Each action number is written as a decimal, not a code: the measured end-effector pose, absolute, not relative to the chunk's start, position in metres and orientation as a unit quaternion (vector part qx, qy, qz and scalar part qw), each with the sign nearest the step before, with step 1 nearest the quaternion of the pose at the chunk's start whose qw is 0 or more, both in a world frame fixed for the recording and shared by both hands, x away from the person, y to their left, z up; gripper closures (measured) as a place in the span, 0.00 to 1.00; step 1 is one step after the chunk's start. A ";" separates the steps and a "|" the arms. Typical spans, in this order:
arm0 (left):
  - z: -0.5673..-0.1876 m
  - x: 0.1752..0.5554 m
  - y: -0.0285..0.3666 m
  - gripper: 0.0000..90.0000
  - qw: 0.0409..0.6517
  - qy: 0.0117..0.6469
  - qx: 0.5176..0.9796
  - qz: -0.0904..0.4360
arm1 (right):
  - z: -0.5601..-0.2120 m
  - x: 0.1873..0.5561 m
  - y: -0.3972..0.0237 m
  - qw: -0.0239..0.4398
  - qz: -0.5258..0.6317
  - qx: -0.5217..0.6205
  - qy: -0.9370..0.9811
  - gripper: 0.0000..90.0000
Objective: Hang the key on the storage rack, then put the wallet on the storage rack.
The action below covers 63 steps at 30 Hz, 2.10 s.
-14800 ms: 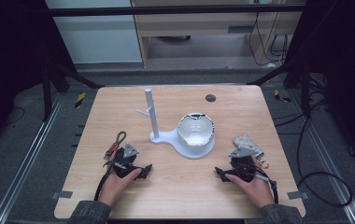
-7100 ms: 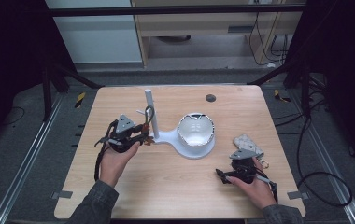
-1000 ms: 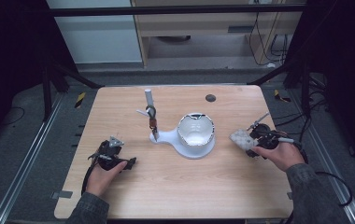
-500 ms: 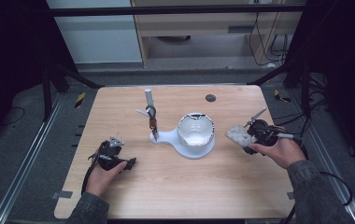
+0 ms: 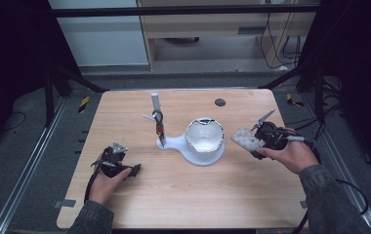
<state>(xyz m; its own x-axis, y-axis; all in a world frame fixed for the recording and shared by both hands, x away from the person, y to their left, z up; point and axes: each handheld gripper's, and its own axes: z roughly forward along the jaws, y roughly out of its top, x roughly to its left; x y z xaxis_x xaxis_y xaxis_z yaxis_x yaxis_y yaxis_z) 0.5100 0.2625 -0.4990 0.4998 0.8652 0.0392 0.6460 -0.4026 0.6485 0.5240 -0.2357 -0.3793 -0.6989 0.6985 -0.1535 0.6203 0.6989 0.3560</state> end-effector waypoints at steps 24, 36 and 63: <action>-0.507 0.510 0.267 0.00 0.320 0.467 0.800 0.199 | -0.355 0.523 -0.227 0.150 0.146 0.339 0.917 0.35; -0.508 0.509 0.267 0.00 0.325 0.466 0.798 0.202 | -0.343 0.525 -0.220 0.155 0.146 0.325 0.921 0.35; -0.508 0.509 0.266 0.00 0.326 0.468 0.796 0.204 | -0.352 0.535 -0.163 0.133 0.130 0.269 0.945 0.35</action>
<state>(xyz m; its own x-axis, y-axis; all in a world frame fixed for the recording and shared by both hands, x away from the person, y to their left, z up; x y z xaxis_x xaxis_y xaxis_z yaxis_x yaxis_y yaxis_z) 0.5090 0.2663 -0.5082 0.4795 0.8773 0.0197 0.6115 -0.3501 0.7096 0.5346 -0.1627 -0.3520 -0.8195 0.5436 -0.1812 0.4748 0.8213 0.3164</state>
